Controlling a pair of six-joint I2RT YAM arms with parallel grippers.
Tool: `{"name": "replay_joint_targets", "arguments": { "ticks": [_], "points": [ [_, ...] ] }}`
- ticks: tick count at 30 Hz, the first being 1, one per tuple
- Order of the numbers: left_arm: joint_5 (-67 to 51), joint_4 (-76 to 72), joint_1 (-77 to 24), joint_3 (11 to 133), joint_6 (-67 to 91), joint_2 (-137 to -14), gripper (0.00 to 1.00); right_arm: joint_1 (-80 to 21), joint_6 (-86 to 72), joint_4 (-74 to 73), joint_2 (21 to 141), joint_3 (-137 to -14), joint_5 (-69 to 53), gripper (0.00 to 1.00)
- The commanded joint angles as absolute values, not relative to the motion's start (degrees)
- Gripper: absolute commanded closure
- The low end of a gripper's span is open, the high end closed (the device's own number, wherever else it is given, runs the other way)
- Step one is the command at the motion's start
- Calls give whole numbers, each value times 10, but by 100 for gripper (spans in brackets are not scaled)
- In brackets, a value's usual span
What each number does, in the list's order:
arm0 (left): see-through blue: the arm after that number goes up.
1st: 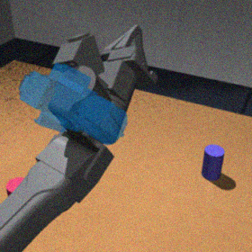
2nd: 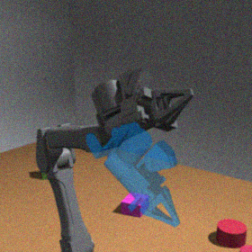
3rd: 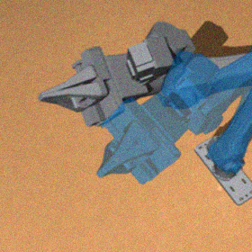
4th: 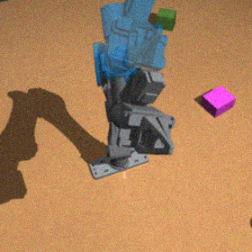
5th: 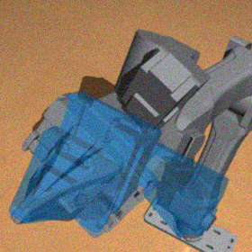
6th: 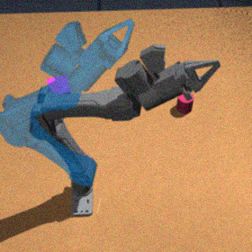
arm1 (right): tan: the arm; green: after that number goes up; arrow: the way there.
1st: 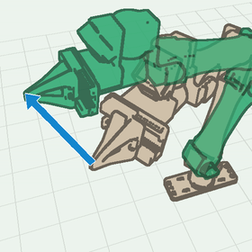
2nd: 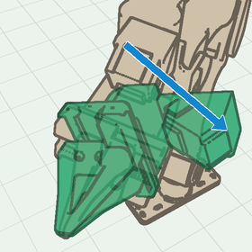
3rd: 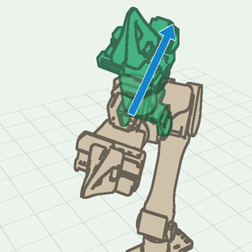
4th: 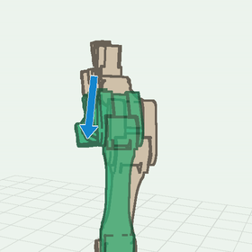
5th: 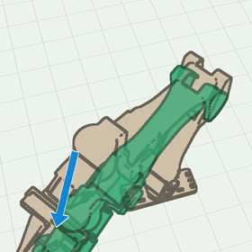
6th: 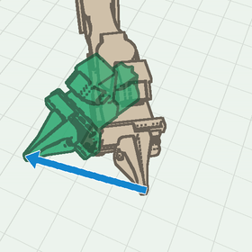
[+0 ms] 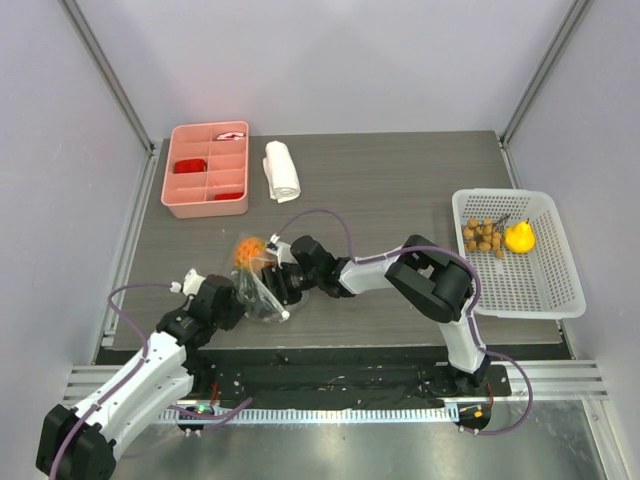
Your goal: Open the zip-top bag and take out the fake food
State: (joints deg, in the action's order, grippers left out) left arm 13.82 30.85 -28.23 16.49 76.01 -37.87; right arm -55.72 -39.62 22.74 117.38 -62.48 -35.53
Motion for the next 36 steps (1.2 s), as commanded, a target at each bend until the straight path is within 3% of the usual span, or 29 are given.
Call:
{"name": "replay_joint_targets", "arguments": {
  "ticks": [1,5,6,7,11,13,14,16,20,24,36],
  "points": [
    [124,266,-283,158,774,-388,100,-570,-362,260,1201,-626,-339,26],
    [133,276,-283,171,768,-381,100,-570,-352,272,1195,-622,-301,40],
    [135,280,-283,174,761,-378,100,-570,-352,274,1194,-624,-296,54],
    [138,290,-283,178,753,-375,100,-570,-352,279,1193,-625,-293,61],
    [150,322,-283,216,692,-318,97,-568,-332,222,1151,-630,-251,77],
    [149,324,-284,229,645,-279,85,-567,-320,151,1114,-644,-222,82],
    [148,313,-283,242,624,-260,69,-567,-309,127,1106,-651,-216,82],
    [133,294,-283,261,573,-210,49,-566,-301,68,1088,-671,-195,84],
    [133,286,-283,343,532,-226,28,-567,-301,33,1074,-679,-186,86],
    [85,316,-283,426,477,-364,26,-568,-317,15,1059,-686,-175,89],
    [-41,258,-283,483,390,-514,31,-563,-368,-56,999,-696,-142,93]
  ]
}}
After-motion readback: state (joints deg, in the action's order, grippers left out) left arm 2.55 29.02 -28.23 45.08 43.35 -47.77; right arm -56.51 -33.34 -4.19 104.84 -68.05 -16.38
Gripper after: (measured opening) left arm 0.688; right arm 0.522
